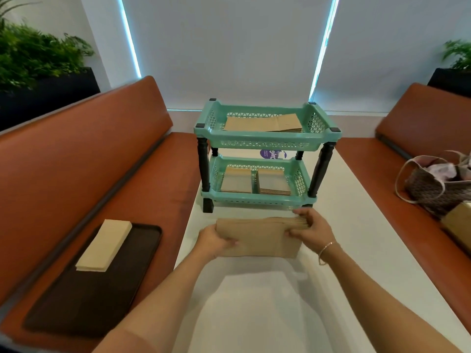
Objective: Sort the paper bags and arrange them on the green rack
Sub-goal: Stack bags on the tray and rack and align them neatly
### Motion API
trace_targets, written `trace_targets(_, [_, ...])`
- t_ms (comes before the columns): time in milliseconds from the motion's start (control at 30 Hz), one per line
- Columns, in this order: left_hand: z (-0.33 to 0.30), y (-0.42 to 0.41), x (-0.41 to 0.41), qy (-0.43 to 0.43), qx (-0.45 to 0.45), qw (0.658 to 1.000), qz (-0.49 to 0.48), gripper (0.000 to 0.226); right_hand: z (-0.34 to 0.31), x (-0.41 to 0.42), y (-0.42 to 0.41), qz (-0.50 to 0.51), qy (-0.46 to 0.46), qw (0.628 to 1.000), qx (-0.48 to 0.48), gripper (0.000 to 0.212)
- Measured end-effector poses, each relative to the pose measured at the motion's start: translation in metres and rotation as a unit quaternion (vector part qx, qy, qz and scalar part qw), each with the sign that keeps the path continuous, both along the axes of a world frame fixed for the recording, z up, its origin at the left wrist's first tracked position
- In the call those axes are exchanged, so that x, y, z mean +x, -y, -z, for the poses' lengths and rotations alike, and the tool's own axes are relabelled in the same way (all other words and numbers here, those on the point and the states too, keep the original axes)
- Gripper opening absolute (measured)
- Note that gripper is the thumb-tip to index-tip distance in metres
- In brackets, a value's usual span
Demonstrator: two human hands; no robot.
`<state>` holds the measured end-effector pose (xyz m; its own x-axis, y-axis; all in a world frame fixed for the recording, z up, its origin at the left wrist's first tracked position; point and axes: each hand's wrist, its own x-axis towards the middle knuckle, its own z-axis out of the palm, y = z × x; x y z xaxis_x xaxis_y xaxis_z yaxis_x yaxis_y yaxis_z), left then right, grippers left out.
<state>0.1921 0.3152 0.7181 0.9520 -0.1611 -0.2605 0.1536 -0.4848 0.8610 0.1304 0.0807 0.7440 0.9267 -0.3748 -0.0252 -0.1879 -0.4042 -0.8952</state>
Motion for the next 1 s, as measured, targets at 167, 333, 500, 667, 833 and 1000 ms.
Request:
trace_targets(167, [-0.064,0.008,0.016,0.1,0.085,0.986,0.102,0.029,-0.044,0.023,-0.006,-0.173,-0.13,0.918,-0.331,0.023])
trace_targets(333, [-0.103,0.017,0.021,0.131,-0.115,0.984,0.024,0.027,-0.031,0.023,-0.016,-0.104,-0.125,0.961,-0.224,0.01])
trace_targets(500, [-0.06,0.026,0.008,0.006,-0.201,0.979,0.037,0.058,0.0,0.012,-0.024,-0.028,-0.078,0.996,-0.026,0.027])
trace_targets(667, [-0.009,0.038,-0.013,-0.024,-0.026,0.997,0.072,0.044,0.025,0.01,-0.034,-0.003,-0.117,0.993,0.005,0.027])
trace_targets(833, [-0.009,0.04,-0.006,-0.008,-0.034,0.998,0.045,0.041,0.022,0.016,-0.035,-0.006,-0.097,0.995,0.015,0.009])
trace_targets(1000, [-0.011,0.038,-0.006,-0.021,0.004,0.999,0.044,0.046,0.012,0.013,-0.04,-0.021,-0.111,0.994,-0.011,0.023])
